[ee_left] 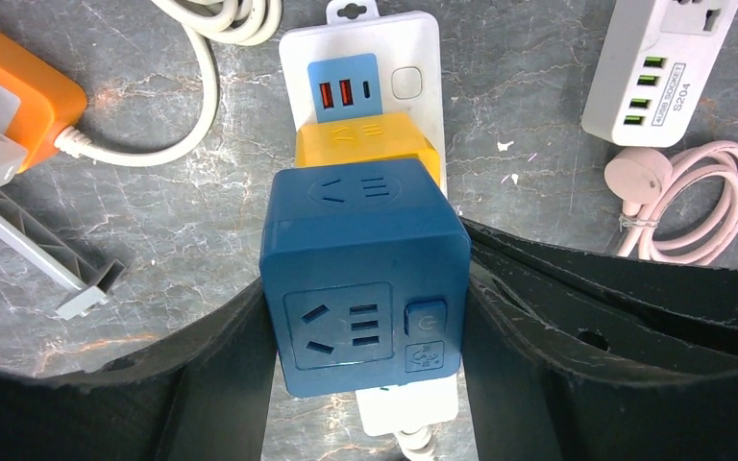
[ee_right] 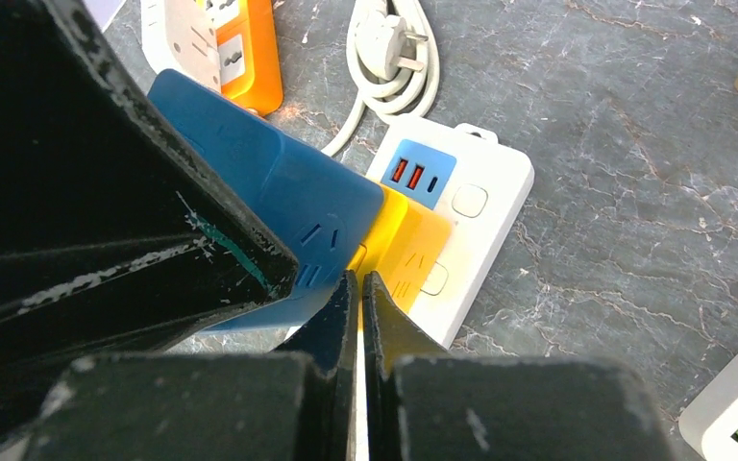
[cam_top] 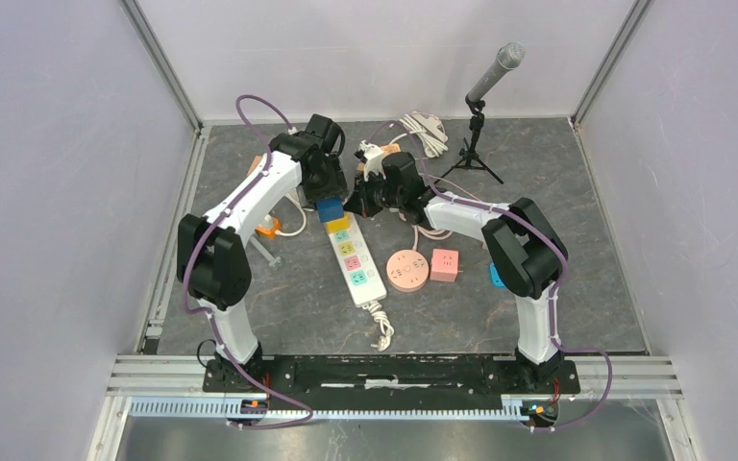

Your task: Pull the plug off the socket

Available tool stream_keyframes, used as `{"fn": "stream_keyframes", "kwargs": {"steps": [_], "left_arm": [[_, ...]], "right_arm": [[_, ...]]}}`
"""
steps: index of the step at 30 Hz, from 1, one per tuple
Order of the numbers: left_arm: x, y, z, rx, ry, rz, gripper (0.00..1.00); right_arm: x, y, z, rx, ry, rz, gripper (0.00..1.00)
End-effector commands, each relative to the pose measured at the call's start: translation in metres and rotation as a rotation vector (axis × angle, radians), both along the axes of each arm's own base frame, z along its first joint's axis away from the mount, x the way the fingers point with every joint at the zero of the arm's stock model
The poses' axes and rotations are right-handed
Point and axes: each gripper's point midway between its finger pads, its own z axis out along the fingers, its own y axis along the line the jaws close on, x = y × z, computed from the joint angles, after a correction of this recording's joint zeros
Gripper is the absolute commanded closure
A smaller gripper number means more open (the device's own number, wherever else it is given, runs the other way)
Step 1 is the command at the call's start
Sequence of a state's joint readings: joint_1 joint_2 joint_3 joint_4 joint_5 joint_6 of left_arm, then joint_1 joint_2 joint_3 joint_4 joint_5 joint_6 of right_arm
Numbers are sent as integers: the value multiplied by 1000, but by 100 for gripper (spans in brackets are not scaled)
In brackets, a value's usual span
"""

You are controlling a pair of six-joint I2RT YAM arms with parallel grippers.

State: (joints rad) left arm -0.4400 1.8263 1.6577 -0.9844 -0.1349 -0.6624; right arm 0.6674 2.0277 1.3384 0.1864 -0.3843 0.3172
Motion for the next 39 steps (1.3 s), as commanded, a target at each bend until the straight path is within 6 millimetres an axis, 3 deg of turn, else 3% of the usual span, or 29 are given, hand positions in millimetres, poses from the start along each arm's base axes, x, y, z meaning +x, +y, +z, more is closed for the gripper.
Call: {"fn": "stream_keyframes", "kwargs": {"steps": [1,8,12,20,25,29,33,37,39], "left_arm": [[1,-37,72,-209,-133,11,98],[7,-48,91,-288,-222,-20,98],[13,-38,104,-280,-336,6,98],[6,-38,113,-305,-343,-5,98],[0,-37,116,-314,-344,-6,98],[-7,-19,119,-287,-276,153,98],[-3,-33,133,-377,-299,126,98],[-1,-34,127,-346,-324,44,98],[-3,-26,113,-288,-301,50,98]], "right_arm": [[-90,-61,-145,-375,386,37,100],[-92,-60,-144,-379,365,51,100],[-97,-68,-157,-438,378,30,100],[-97,-84,-167,-513,369,-16,100],[-91,-85,-163,-524,342,-36,100],[-88,-89,-164,-555,325,-52,100],[-88,-93,-168,-592,324,-59,100],[-87,-93,-167,-598,314,-56,100],[-88,-88,-163,-571,311,-37,100]]}}
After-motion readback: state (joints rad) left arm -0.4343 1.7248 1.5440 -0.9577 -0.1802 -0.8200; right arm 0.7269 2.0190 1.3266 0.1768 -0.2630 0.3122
